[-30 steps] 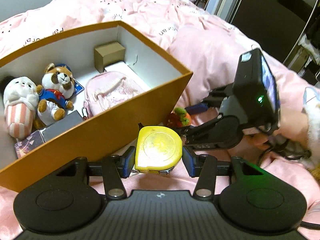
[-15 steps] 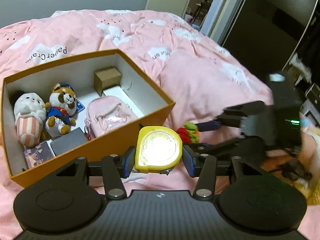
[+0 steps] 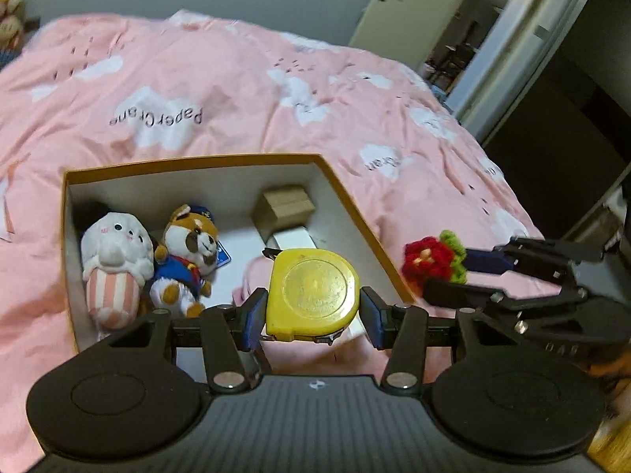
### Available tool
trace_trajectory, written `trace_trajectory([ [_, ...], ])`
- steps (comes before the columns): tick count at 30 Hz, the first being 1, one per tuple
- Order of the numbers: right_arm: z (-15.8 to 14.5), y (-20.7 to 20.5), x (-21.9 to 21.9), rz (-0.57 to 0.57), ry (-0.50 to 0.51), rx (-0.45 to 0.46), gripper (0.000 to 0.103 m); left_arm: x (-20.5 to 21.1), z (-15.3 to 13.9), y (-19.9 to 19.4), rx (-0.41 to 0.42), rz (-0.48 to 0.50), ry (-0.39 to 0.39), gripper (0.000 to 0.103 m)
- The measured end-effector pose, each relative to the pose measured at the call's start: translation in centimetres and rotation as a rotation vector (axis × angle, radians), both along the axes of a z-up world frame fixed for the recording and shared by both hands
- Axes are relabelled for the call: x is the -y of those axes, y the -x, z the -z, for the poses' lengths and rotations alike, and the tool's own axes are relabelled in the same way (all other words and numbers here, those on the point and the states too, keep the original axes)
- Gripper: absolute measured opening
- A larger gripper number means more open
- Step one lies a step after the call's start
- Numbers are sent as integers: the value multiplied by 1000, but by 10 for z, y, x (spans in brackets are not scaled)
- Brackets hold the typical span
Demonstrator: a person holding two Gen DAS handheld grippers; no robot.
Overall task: Organize objects
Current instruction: 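Lift the tape measure and crocheted orange and carry both over the orange box, then lower the yellow tape measure into the orange box and open the left tool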
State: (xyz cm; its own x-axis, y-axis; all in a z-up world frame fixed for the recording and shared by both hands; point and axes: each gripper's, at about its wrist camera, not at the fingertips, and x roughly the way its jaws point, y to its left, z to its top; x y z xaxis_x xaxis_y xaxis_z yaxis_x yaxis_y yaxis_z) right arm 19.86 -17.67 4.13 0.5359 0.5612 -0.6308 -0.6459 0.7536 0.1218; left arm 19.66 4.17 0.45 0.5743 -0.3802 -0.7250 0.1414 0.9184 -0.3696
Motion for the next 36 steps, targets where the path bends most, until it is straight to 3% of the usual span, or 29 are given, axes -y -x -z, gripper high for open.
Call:
trace_trajectory([
  [3, 9, -29, -18, 5, 22, -4, 48, -7, 12, -29, -39, -19, 19, 57],
  [9, 38, -82, -46, 27, 104, -53, 48, -3, 44, -89, -91, -17, -67, 57],
  [16, 60, -111, -50, 55, 148, -81, 48, 5, 77, -130, -173, -49, -86, 57],
  [24, 72, -117, -58, 37, 182, -88, 48, 2, 103, -148, -247, -136, -50, 57],
  [29, 77, -116, -60, 29, 201, -98, 48, -5, 106, -152, -279, -147, 44, 60],
  [31, 76, -115, -60, 29, 200, -96, 48, -6, 102, -151, -267, -145, 21, 58],
  [36, 69, -112, -59, 23, 172, -88, 48, -10, 80, -138, -195, -34, -94, 51],
])
